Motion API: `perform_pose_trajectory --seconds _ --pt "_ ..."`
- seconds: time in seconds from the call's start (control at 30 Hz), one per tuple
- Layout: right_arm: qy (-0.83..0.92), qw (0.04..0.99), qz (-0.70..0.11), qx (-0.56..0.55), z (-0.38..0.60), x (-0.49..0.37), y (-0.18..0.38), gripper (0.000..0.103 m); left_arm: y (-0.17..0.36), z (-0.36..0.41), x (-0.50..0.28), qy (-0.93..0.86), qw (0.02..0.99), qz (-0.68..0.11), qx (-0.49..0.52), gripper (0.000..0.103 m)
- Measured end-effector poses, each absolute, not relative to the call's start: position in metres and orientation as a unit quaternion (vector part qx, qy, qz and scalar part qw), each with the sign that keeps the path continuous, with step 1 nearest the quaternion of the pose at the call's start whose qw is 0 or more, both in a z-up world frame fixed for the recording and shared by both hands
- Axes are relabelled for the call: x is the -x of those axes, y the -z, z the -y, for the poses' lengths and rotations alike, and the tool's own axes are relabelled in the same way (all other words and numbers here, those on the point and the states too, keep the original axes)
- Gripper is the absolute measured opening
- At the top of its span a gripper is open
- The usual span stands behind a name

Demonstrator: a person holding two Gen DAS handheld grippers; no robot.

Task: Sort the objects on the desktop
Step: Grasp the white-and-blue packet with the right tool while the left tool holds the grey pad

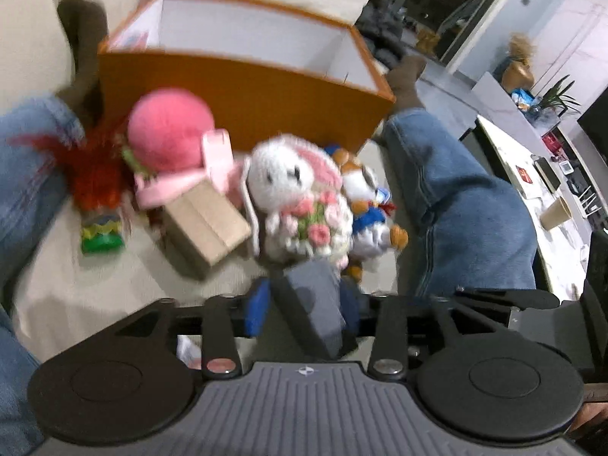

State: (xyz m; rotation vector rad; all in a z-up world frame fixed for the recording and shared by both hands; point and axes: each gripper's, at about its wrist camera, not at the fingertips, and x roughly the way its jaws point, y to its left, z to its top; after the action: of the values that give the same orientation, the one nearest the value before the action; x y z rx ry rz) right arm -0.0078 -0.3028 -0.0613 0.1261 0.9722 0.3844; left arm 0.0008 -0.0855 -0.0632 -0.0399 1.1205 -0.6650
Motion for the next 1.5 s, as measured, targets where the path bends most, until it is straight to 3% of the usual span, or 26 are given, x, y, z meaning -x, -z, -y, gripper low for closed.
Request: perform_pose_trajectory --seconds 0.37,0.57,0.67,0.77,0.93,1.27,1.37,1.5 --pt "-0.216 0.842 -0.482 -0.109 0.309 0.009 0.066 0.023 0.096 0.085 -0.019 0.286 0.743 -0.595 0.11 0.054" --pt "-0.226 0.839 -0.484 -0.102 0.3 0.01 0.067 0.023 0.104 0.094 -0.015 0.283 0.739 -0.606 0.084 0.056" --pt "-0.228 0.837 -0.488 -0.1 0.3 0.01 0.069 0.026 0.109 0.096 -0.016 0.274 0.742 -0.607 0.075 0.042" --pt "-0.226 0.841 -0.486 -0.081 0.299 0.013 0.067 0.036 0.111 0.092 -0.017 0.278 0.741 -0.606 0.082 0.041" --pt "-0.228 0.843 -0.481 -0.083 0.301 0.014 0.064 0.04 0.099 0.087 -0.013 0.282 0.755 -0.589 0.06 0.039" --pt "-0.246 0.82 -0.513 -0.069 0.285 0.006 0.077 0.041 0.057 0.052 -0.004 0.264 0.806 -0.529 0.025 0.038" --pt "-0.278 0.793 -0.541 -0.041 0.258 0.001 0.092 0.055 0.053 0.039 -0.002 0.255 0.81 -0.527 0.022 0.038" --pt "-0.308 0.771 -0.558 0.012 0.221 -0.003 0.108 0.058 0.046 0.018 -0.002 0.222 0.826 -0.517 0.017 0.038"
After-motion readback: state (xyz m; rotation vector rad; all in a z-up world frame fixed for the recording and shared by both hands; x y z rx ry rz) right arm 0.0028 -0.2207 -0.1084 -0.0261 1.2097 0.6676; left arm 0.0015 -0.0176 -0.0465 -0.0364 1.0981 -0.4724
